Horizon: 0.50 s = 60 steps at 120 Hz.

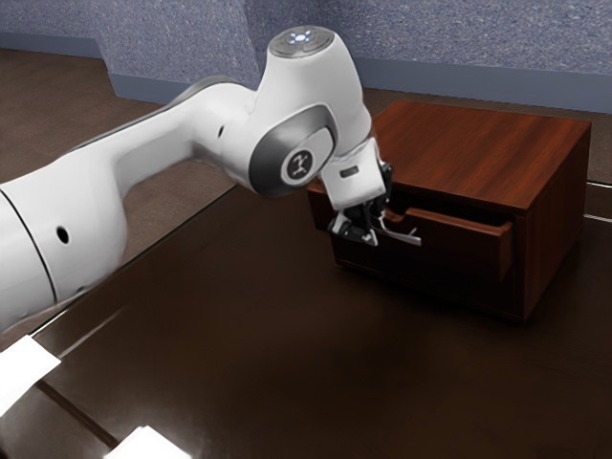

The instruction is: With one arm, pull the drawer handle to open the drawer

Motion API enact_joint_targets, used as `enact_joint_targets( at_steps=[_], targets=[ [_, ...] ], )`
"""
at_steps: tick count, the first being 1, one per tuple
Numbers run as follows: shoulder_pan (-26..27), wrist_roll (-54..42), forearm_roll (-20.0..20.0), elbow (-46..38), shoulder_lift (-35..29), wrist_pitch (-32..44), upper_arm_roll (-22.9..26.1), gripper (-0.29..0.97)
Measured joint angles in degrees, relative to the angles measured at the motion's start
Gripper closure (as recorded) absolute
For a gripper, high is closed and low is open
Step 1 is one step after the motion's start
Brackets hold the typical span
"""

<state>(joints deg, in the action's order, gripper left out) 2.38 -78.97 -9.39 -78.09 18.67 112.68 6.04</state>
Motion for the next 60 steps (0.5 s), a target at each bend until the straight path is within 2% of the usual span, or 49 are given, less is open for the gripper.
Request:
enact_joint_targets(
  at_steps=[60],
  targets=[
    [-0.2,0.4,0.7,0.0,-1.3,-7.0,-0.1,0.7]
  ],
)
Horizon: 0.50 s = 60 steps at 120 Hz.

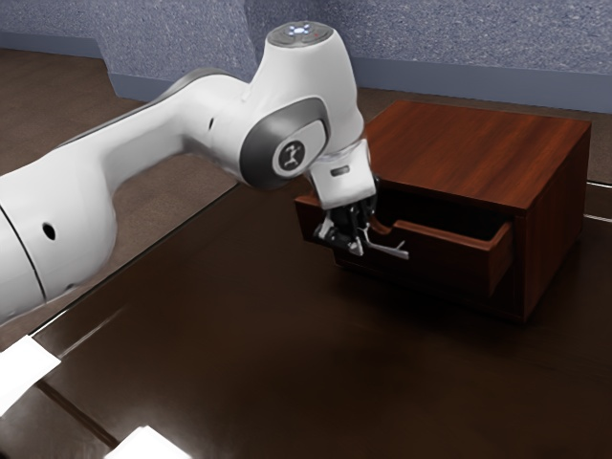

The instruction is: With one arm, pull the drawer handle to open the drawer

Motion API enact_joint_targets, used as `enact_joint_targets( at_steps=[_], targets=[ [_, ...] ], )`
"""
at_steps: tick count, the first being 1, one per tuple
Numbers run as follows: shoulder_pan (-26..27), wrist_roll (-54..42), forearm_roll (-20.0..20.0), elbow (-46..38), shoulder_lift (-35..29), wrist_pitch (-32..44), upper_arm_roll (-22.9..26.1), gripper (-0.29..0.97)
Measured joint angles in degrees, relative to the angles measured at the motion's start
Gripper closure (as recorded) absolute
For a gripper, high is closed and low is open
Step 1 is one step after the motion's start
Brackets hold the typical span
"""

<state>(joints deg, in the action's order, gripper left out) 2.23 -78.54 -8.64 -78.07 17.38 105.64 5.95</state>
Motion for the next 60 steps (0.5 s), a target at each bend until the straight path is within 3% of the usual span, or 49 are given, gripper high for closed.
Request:
enact_joint_targets(
  at_steps=[60],
  targets=[
    [0.0,1.5,1.9,-8.3,-6.6,0.2,-0.2,0.71]
  ],
)
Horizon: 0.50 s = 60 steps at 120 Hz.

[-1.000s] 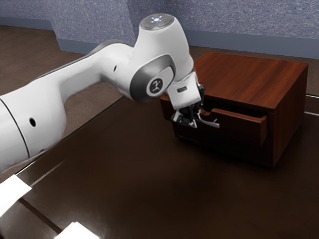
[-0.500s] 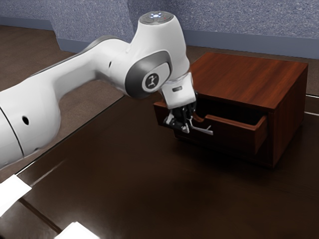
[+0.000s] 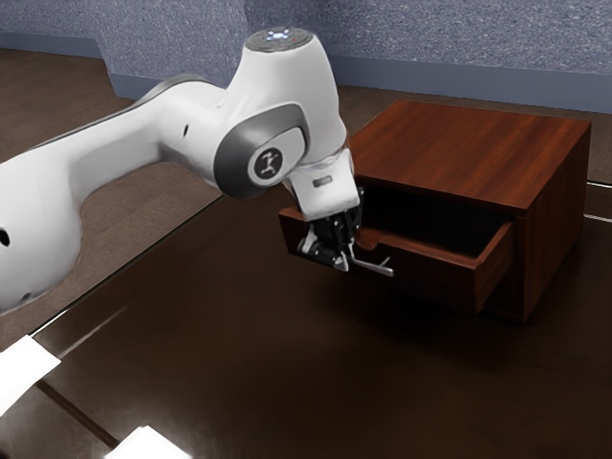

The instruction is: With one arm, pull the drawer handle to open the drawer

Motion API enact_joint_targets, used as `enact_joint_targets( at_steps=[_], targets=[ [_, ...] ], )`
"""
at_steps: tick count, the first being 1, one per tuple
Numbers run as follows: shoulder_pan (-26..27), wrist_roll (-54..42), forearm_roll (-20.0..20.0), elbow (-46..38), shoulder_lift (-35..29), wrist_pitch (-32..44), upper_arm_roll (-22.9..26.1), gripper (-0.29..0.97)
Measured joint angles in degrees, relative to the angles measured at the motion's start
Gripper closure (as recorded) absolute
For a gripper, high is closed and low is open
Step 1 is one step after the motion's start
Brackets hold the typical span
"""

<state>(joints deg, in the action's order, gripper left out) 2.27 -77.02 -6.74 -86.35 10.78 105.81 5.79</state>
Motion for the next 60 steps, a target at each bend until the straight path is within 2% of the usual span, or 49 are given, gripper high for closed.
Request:
enact_joint_targets(
  at_steps=[60],
  targets=[
    [0.1,1.7,0.9,-11.3,-9.4,1.9,-0.1,0.71]
  ],
)
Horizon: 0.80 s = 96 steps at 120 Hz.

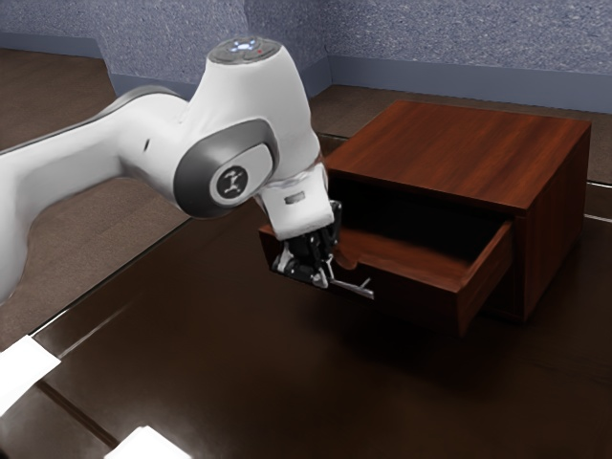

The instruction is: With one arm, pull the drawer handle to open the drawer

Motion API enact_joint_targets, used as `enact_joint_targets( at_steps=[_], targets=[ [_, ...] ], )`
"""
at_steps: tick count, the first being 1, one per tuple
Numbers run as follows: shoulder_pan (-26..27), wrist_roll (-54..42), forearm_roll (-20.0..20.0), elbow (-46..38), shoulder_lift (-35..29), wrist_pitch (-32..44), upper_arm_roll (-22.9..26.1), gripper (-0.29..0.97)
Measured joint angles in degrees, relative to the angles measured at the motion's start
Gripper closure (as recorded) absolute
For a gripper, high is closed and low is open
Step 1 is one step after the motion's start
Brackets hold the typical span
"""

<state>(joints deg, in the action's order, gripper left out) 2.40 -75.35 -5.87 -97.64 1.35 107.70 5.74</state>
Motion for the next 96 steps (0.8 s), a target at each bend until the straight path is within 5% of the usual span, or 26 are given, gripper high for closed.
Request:
enact_joint_targets(
  at_steps=[46,71,96],
  targets=[
    [0.6,0.9,0.7,-7.9,-7.5,0.6,-0.2,0.72],
    [-2.6,1.0,1.7,-6.0,-14.5,-1.4,1.1,0.31],
    [-2.6,1.2,3.9,-2.9,-16.4,-4.9,1.1,0.12]
  ],
)
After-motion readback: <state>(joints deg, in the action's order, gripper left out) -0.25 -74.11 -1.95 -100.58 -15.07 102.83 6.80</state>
